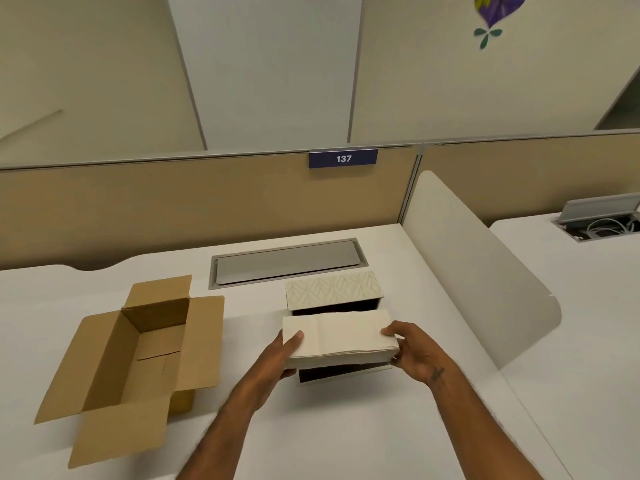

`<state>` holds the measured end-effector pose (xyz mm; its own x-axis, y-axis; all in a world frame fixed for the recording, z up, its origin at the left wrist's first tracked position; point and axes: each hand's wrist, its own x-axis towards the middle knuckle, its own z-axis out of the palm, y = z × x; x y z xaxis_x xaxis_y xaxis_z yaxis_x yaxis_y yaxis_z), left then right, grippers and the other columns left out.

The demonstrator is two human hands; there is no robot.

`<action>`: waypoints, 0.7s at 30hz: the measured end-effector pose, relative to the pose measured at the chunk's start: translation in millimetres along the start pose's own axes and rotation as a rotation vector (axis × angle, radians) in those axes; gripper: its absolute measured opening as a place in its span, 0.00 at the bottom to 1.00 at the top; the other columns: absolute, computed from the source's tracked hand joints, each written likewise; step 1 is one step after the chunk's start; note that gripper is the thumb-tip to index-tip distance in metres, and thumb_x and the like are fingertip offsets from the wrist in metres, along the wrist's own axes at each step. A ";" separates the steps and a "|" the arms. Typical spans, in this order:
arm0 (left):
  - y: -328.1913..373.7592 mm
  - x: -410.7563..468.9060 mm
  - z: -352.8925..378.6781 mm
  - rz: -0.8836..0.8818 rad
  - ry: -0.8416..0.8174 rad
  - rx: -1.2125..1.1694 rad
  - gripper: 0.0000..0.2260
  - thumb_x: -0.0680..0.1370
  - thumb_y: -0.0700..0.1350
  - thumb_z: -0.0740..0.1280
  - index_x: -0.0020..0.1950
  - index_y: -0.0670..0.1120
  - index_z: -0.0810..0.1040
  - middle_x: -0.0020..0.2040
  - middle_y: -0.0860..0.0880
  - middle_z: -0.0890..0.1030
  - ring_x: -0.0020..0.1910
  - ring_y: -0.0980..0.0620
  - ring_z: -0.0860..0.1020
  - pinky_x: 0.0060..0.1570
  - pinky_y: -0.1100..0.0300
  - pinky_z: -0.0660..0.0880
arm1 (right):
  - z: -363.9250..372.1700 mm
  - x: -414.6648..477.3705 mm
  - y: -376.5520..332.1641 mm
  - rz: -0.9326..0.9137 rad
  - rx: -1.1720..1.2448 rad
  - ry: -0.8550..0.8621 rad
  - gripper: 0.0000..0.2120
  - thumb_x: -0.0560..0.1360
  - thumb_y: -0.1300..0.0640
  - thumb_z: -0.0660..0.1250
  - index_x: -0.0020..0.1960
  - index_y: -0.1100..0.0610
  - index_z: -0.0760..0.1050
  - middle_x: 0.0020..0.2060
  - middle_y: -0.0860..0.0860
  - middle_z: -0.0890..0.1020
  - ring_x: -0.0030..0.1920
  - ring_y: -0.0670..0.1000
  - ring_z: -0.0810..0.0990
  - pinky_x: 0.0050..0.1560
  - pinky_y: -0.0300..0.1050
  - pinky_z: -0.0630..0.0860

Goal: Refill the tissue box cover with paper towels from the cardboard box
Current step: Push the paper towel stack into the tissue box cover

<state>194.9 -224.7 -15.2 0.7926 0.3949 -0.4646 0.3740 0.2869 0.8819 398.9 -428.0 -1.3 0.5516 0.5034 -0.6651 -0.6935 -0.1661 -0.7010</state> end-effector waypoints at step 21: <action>-33.5 69.1 42.0 -0.057 0.284 0.052 0.25 0.81 0.56 0.58 0.77 0.54 0.57 0.73 0.52 0.68 0.70 0.49 0.67 0.71 0.46 0.66 | -8.4 92.2 18.8 -0.103 -0.370 0.020 0.23 0.83 0.47 0.56 0.69 0.62 0.72 0.63 0.56 0.79 0.62 0.56 0.77 0.64 0.49 0.72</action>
<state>257.4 -243.7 -73.5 0.6054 0.6102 -0.5110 0.4443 0.2735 0.8531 440.6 -391.9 -78.0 0.6208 0.5177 -0.5886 -0.4218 -0.4124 -0.8075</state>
